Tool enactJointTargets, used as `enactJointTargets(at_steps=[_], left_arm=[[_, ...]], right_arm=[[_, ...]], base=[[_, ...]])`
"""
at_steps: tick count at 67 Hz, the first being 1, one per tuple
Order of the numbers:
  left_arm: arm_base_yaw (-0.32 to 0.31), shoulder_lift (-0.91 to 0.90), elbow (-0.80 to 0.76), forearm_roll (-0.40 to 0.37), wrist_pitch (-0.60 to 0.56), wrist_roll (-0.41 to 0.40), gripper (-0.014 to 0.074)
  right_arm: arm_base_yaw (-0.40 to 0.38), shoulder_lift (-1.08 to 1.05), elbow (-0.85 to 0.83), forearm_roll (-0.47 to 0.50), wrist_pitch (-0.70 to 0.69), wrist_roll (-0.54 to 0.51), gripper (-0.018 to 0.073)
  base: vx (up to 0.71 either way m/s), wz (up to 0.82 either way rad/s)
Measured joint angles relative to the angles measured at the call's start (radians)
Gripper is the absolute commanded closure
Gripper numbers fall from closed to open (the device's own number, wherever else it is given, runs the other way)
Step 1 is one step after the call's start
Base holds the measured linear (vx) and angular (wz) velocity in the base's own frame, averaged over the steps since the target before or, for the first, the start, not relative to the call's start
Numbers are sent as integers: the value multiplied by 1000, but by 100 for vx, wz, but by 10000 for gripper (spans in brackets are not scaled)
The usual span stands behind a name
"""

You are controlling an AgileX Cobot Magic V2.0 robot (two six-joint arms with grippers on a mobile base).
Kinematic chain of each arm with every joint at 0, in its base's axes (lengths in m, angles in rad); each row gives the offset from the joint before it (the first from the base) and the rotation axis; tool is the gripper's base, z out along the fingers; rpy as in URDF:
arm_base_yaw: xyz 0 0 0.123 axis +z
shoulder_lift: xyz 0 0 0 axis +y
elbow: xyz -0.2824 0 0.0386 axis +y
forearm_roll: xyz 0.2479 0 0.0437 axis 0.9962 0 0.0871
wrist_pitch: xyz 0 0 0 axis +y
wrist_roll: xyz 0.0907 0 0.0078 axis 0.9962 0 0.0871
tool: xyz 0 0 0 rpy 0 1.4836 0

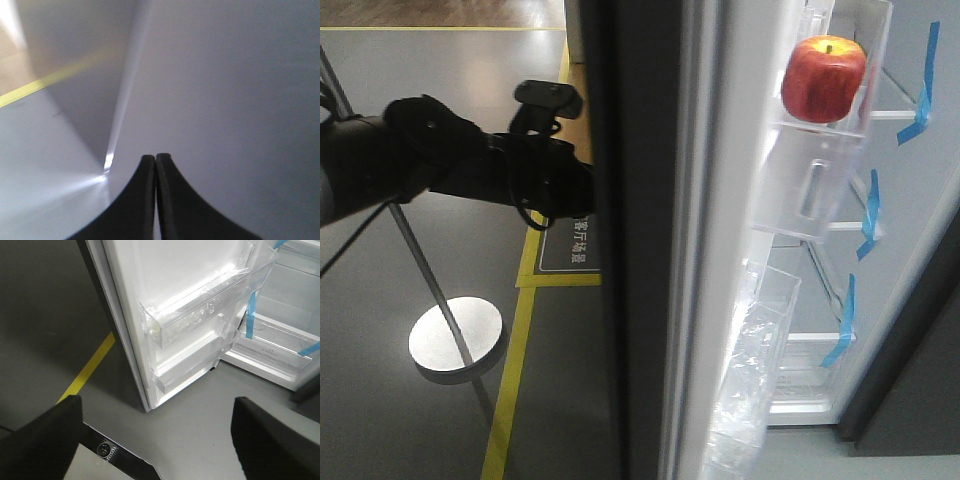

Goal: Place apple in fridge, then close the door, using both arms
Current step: 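Push the refrigerator door shut with the left gripper, swinging it toward the cabinet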

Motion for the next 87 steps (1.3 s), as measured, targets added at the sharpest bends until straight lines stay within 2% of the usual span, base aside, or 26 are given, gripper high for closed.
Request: enactJointTargets(at_steps=[12,20,29,36,44,57,63,74,87], left_arm=[[-93,0,0,-12,-28,0,603],[-163,0,0,-66,-95,4,603],[-256,0,0,-133,-200,45,603],[-311,0,0,-147,-246,78,603],[-345,0,0,-154,-254,114,603],[-348,0,0,-155,-250,131,603],[-342,-1,0,-123,-219,131,603],[-316,-45,0,2,-120,95,603],[-276,-187,40,197,-83,-92,603]], right_arm=[[0,0,0,0,0,0,-20],[0,0,0,0,0,0,-20],[0,0,0,0,0,0,-20],[0,0,0,0,0,0,-20],[0,0,0,0,0,0,-20],[0,0,0,0,0,0,-20],[0,0,0,0,0,0,-20],[0,0,0,0,0,0,-20],[0,0,0,0,0,0,-20]], base=[[0,0],[0,0],[0,0],[0,0],[0,0],[0,0],[0,0],[0,0],[0,0]])
